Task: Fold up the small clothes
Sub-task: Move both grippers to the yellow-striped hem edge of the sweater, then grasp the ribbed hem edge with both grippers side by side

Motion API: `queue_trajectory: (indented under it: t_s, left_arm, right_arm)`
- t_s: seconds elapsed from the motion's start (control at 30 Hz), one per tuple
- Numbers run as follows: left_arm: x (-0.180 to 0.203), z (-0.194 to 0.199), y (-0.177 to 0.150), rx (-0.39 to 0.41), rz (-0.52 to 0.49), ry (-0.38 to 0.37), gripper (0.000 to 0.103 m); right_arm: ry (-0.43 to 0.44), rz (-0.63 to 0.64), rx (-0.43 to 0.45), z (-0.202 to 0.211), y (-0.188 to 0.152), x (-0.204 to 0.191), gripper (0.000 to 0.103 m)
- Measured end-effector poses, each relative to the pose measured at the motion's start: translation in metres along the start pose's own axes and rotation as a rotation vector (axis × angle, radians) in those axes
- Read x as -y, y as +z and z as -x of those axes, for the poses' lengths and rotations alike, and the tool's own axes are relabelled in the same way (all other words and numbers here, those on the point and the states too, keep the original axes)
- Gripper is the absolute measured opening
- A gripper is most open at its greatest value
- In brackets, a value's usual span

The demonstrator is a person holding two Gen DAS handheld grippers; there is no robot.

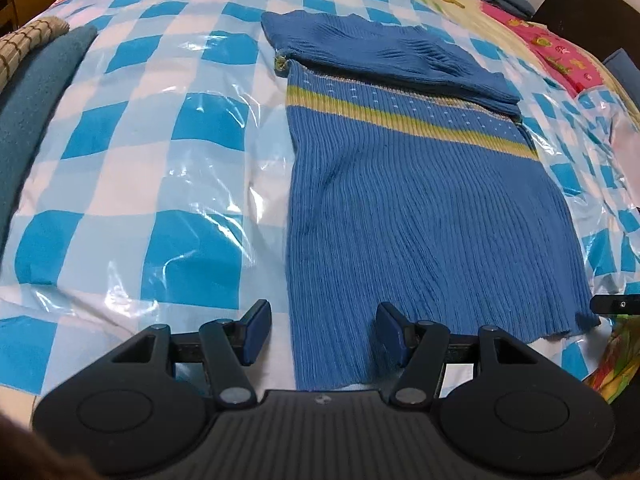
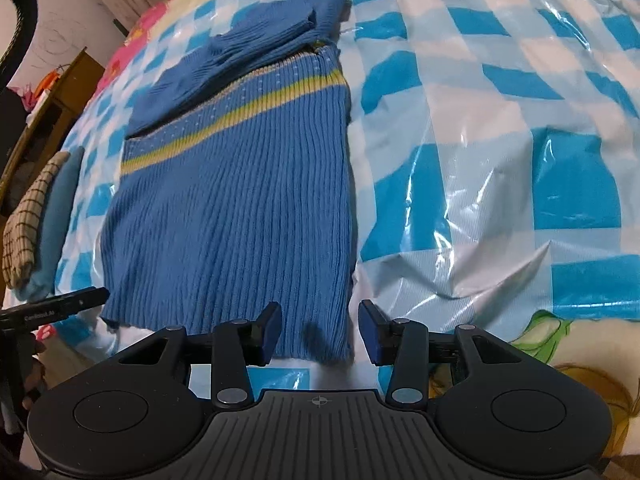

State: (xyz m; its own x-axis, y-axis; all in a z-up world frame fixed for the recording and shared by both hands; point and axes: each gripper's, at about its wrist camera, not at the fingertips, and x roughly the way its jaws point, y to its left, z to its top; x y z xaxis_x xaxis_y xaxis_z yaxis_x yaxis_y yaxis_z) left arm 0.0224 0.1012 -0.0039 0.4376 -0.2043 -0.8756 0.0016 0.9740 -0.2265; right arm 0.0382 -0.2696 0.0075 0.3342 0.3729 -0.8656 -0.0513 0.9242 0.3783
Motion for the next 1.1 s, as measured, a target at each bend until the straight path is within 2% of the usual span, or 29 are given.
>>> queue_trajectory:
  t_s: [0.23, 0.43, 0.77, 0.8, 0.83, 0.87, 0.9, 1.0, 1.1]
  left_arm:
    - [0.002, -0.002, -0.001, -0.019, -0.005, -0.002, 0.058]
    - [-0.005, -0.007, -0.005, -0.062, 0.047, -0.011, 0.045]
    - [-0.01, -0.018, -0.003, -0.117, 0.105, 0.001, 0.043]
    - [-0.011, -0.019, -0.003, -0.117, 0.112, 0.0, 0.041]
    - [-0.011, -0.018, -0.002, -0.113, 0.12, -0.001, 0.032]
    - [-0.012, -0.017, -0.003, -0.11, 0.123, -0.007, 0.018]
    - [-0.013, -0.015, -0.004, -0.107, 0.13, -0.014, 0.015]
    - [-0.019, -0.008, -0.007, -0.08, 0.177, -0.049, 0.013]
    - [-0.024, 0.001, -0.009, -0.049, 0.233, -0.118, 0.013]
  right_arm:
    - [0.059, -0.022, -0.01, -0.004, -0.001, 0.002, 0.044]
    - [0.088, -0.063, -0.019, -0.007, -0.002, 0.009, 0.043]
    - [0.108, -0.09, -0.013, -0.013, -0.003, 0.014, 0.043]
    - [0.111, -0.091, -0.012, -0.014, -0.003, 0.014, 0.043]
    - [0.113, -0.093, -0.01, -0.013, -0.003, 0.016, 0.043]
    - [0.117, -0.098, -0.007, -0.012, -0.003, 0.016, 0.041]
    - [0.122, -0.104, -0.003, -0.011, -0.004, 0.018, 0.035]
    - [0.148, -0.142, 0.007, -0.006, -0.006, 0.025, 0.018]
    - [0.201, -0.195, 0.027, -0.001, -0.009, 0.032, 0.013]
